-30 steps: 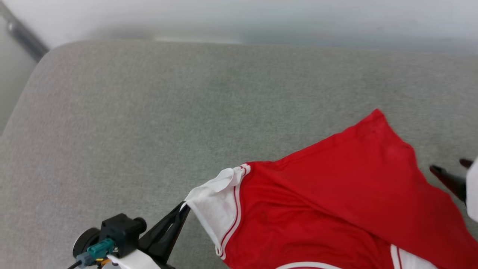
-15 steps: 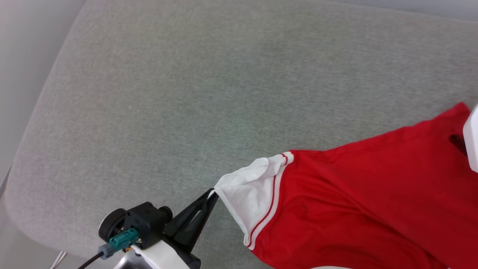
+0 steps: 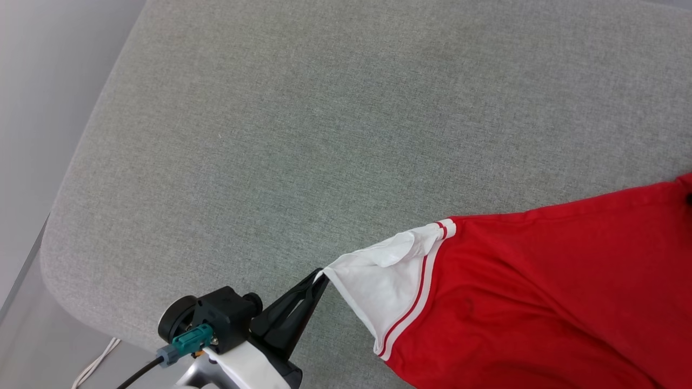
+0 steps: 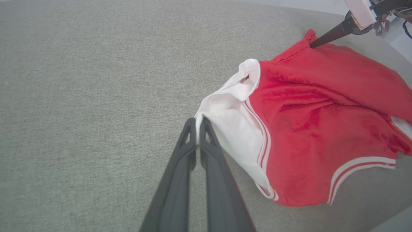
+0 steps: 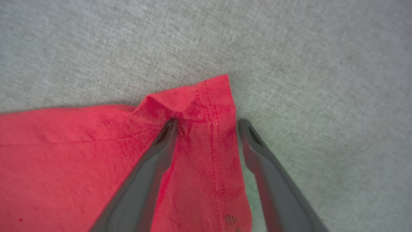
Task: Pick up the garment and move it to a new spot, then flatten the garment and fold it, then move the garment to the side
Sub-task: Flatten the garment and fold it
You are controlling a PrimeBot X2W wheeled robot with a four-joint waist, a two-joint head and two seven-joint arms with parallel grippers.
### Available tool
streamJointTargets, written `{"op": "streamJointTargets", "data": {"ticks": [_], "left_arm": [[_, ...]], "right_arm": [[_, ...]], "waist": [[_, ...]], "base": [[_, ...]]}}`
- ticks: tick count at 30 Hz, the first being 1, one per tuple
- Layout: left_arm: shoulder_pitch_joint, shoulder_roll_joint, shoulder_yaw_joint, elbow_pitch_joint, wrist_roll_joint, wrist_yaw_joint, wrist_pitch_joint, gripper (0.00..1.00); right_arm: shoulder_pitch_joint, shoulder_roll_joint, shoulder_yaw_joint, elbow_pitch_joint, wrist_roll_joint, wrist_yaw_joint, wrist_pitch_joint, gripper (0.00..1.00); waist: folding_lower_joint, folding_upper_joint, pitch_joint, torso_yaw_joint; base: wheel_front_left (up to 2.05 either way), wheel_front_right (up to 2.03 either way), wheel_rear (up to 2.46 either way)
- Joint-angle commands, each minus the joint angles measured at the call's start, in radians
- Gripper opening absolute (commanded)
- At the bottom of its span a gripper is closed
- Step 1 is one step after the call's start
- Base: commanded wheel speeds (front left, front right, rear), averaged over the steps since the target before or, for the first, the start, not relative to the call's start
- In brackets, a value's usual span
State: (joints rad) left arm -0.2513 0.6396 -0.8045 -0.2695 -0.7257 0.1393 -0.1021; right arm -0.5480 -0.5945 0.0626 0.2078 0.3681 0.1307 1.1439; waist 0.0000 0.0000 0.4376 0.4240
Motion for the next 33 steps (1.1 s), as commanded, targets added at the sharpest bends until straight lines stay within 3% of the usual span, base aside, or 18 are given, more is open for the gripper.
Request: {"op": "streamJointTargets", "data": {"ticks": [1, 7, 15, 24, 33], "left_arm": [[-0.012, -0.007, 0.000, 0.001, -0.002, -0.003, -0.007, 0.00], [-0.016, 0.005, 0.008, 0.003, 0.002, 0.003, -0.009, 0.00], [-0.016, 0.049, 0.040, -0.018, 0.009, 0.029, -0.009, 0.00], [-0.029, 0.152, 0.135, -0.097, 0.005, 0.085, -0.002, 0.00], [-0.108, 0.261, 0.290, -0.199, -0.013, 0.133, 0.000, 0.00]], "right_arm": [[0.120, 0.033, 0.052, 0.071, 0.012, 0.000, 0.031, 0.00], [0.100, 0.018, 0.037, 0.061, 0.007, 0.000, -0.021, 0.00], [-0.040, 0.050, 0.020, 0.031, 0.043, 0.000, -0.207, 0.00], [-0.118, 0.072, 0.053, -0.014, 0.127, 0.000, -0.331, 0.00], [-0.168, 0.079, 0.044, -0.150, 0.200, 0.000, -0.406, 0.00]], "waist": [[0.0000, 0.0000, 0.000, 0.000], [0.0000, 0.0000, -0.024, -0.017], [0.0000, 0.0000, -0.119, -0.085], [0.0000, 0.0000, -0.259, -0.201], [0.0000, 0.0000, -0.350, -0.308]], "base": [[0.00, 0.00, 0.00], [0.00, 0.00, 0.00], [0.00, 0.00, 0.00], [0.00, 0.00, 0.00], [0.00, 0.00, 0.00]]}}
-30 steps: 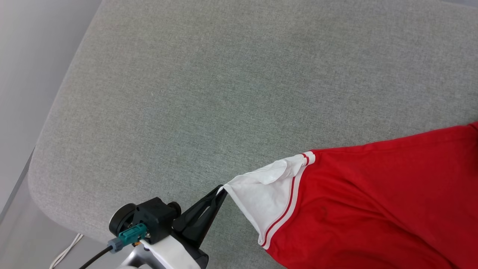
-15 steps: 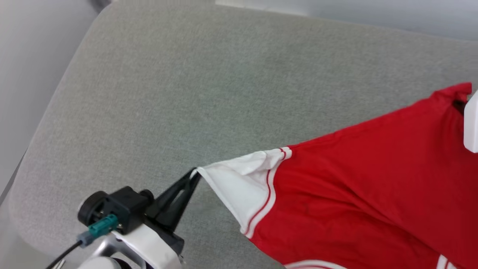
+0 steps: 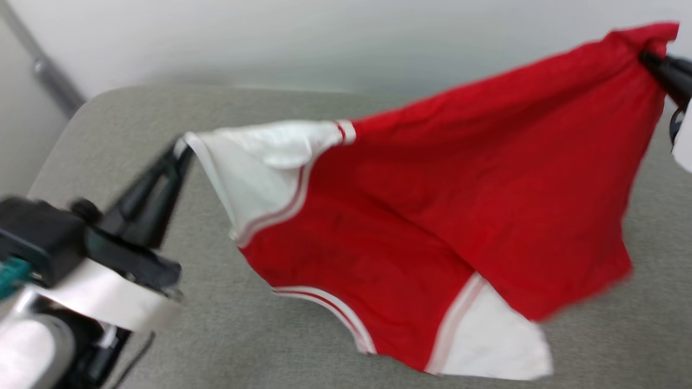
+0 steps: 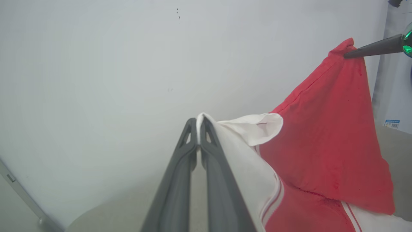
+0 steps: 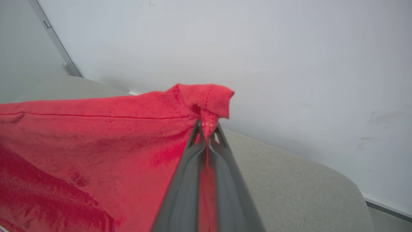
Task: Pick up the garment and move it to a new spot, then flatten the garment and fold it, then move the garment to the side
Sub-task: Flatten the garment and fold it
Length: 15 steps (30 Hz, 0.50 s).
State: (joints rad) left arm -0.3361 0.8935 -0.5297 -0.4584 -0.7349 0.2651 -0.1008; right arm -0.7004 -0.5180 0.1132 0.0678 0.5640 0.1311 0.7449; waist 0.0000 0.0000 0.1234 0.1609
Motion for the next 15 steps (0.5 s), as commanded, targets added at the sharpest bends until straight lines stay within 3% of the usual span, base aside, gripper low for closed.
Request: {"op": "streamJointTargets", "data": {"ticks": [1, 15], "left_arm": [[-0.041, 0.014, 0.031, -0.020, -0.006, 0.007, 0.000, 0.00], [-0.308, 0.078, 0.218, -0.066, -0.041, 0.001, 0.036, 0.00]], "right_arm": [[-0.019, 0.006, -0.012, -0.028, 0.009, -0.001, -0.012, 0.00], [-0.072, 0.058, -0.031, -0.221, 0.000, -0.001, -0.074, 0.00]], "waist": [[0.0000, 0.0000, -0.040, -0.055], [0.0000, 0.0000, -0.048, -0.192]], "base": [[0.00, 0.00, 0.00], [0.00, 0.00, 0.00]]}}
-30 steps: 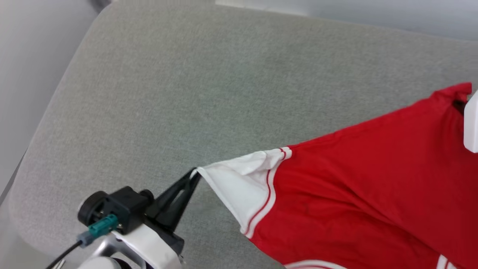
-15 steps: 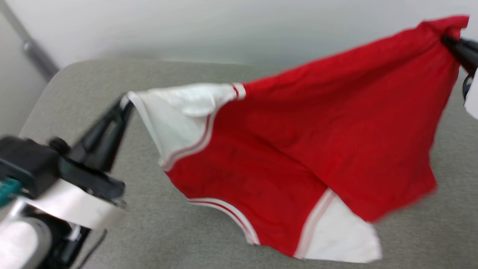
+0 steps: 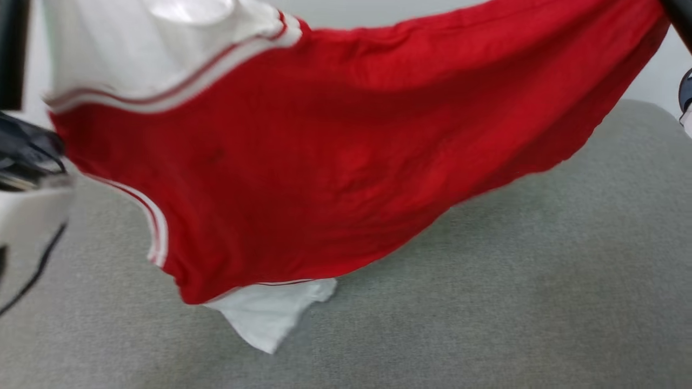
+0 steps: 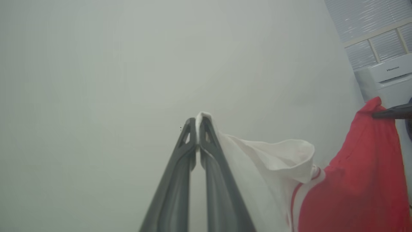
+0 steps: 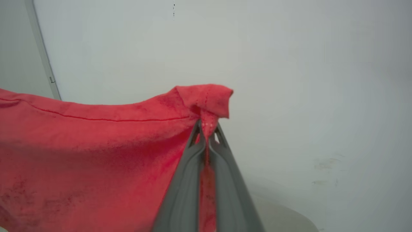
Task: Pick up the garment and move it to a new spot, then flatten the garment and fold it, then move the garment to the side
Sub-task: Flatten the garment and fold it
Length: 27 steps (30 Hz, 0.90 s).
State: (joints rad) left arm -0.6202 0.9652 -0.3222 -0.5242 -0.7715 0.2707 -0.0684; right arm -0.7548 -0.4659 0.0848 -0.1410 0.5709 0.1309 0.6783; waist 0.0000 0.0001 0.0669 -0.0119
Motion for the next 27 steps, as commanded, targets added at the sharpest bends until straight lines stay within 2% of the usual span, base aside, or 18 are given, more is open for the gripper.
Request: {"op": "streamJointTargets", "data": {"ticks": [1, 9, 12, 19, 24, 27], "left_arm": [[-0.044, 0.015, 0.023, 0.003, -0.004, -0.006, 0.009, 0.00], [-0.237, 0.048, 0.079, 0.067, -0.022, -0.060, 0.044, 0.00], [-0.348, 0.051, 0.076, 0.114, -0.019, -0.104, 0.062, 0.00], [-0.674, -0.010, 0.022, 0.331, 0.013, -0.219, 0.095, 0.00], [-0.926, -0.090, -0.035, 0.526, 0.075, -0.293, 0.092, 0.00], [-1.063, -0.135, -0.064, 0.656, 0.139, -0.320, 0.051, 0.00]], "right_arm": [[-0.023, 0.008, -0.002, -0.024, -0.010, -0.001, -0.009, 0.00], [-0.101, 0.030, -0.038, -0.086, -0.041, -0.001, -0.014, 0.00], [-0.158, 0.036, -0.043, -0.093, -0.065, -0.001, -0.014, 0.00], [-0.375, 0.036, -0.037, 0.002, -0.132, -0.001, -0.057, 0.00], [-0.557, 0.033, -0.023, 0.119, -0.195, -0.001, -0.115, 0.00], [-0.665, 0.029, -0.011, 0.200, -0.235, -0.001, -0.164, 0.00]], "waist": [[0.0000, -0.0001, 0.015, -0.027], [0.0000, -0.0001, 0.122, -0.065], [0.0000, -0.0001, 0.197, -0.072], [0.0000, -0.0001, 0.388, -0.060], [0.0000, -0.0001, 0.509, -0.033], [0.0000, -0.0001, 0.563, -0.015]], "base": [[0.00, 0.00, 0.00], [0.00, 0.00, 0.00], [0.00, 0.00, 0.00], [0.00, 0.00, 0.00], [0.00, 0.00, 0.00], [0.00, 0.00, 0.00]]}}
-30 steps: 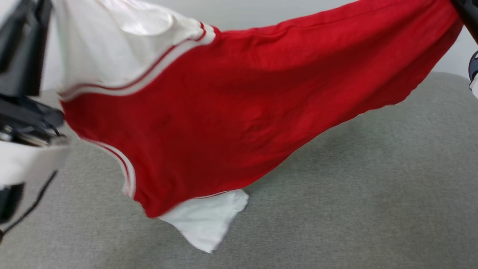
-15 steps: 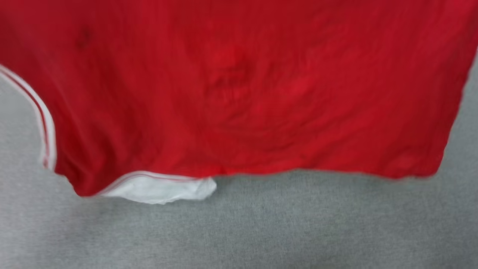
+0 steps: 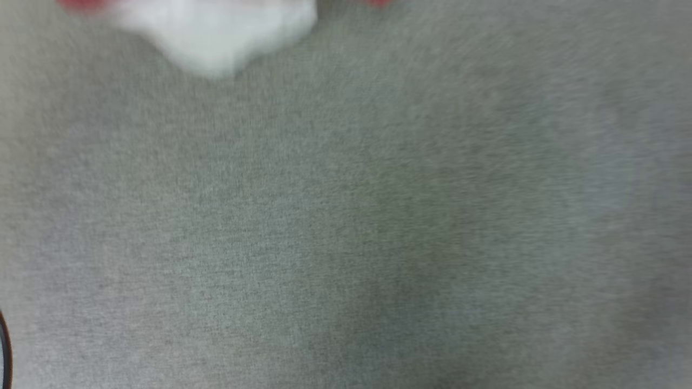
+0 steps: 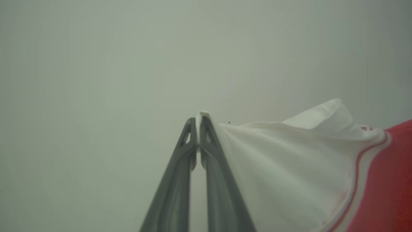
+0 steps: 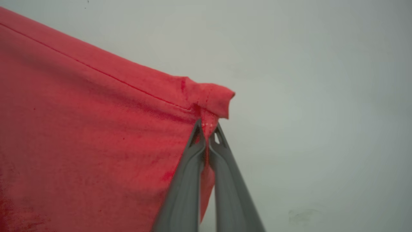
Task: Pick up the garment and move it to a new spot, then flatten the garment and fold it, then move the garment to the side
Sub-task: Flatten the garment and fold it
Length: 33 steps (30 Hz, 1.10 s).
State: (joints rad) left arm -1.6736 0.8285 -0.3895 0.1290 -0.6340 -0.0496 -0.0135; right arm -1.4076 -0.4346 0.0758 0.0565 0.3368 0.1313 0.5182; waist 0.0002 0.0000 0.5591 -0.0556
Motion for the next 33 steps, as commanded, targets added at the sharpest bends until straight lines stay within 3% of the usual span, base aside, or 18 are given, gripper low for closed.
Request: {"op": "streamJointTargets", "data": {"ticks": [1, 9, 16, 22, 27, 33], "left_arm": [[-0.047, -0.017, -0.005, 0.044, 0.017, -0.002, -0.022, 0.00], [-0.204, -0.140, -0.027, 0.323, 0.043, -0.036, -0.168, 0.00], [-0.073, -0.207, -0.086, 0.431, 0.032, -0.063, -0.235, 0.00], [0.197, -0.243, -0.111, 0.416, 0.022, -0.071, -0.252, 0.00], [0.489, -0.262, -0.102, 0.326, 0.040, -0.057, -0.253, 0.00], [0.823, -0.242, -0.145, 0.257, 0.025, -0.056, -0.235, 0.00]], "right_arm": [[-0.044, 0.001, 0.001, 0.031, -0.015, -0.001, -0.020, 0.00], [-0.211, 0.014, 0.053, 0.254, -0.108, -0.001, -0.168, 0.00], [-0.123, 0.045, 0.103, 0.390, -0.116, -0.001, -0.276, 0.00], [0.052, 0.048, 0.154, 0.476, -0.095, -0.001, -0.366, 0.00], [0.239, 0.038, 0.192, 0.512, -0.061, -0.001, -0.418, 0.00], [0.464, 0.013, 0.278, 0.526, 0.021, -0.001, -0.455, 0.00]], "waist": [[-0.0002, 0.0000, 0.087, 0.034], [-0.0002, 0.0000, 0.181, 0.086], [-0.0002, 0.0000, 0.192, 0.121], [-0.0002, 0.0000, 0.134, 0.136], [-0.0002, 0.0000, 0.040, 0.142], [-0.0002, 0.0000, -0.103, 0.150]], "base": [[0.00, 0.00, 0.00], [0.00, 0.00, 0.00], [0.00, 0.00, 0.00], [0.00, 0.00, 0.00], [0.00, 0.00, 0.00], [0.00, 0.00, 0.00]]}}
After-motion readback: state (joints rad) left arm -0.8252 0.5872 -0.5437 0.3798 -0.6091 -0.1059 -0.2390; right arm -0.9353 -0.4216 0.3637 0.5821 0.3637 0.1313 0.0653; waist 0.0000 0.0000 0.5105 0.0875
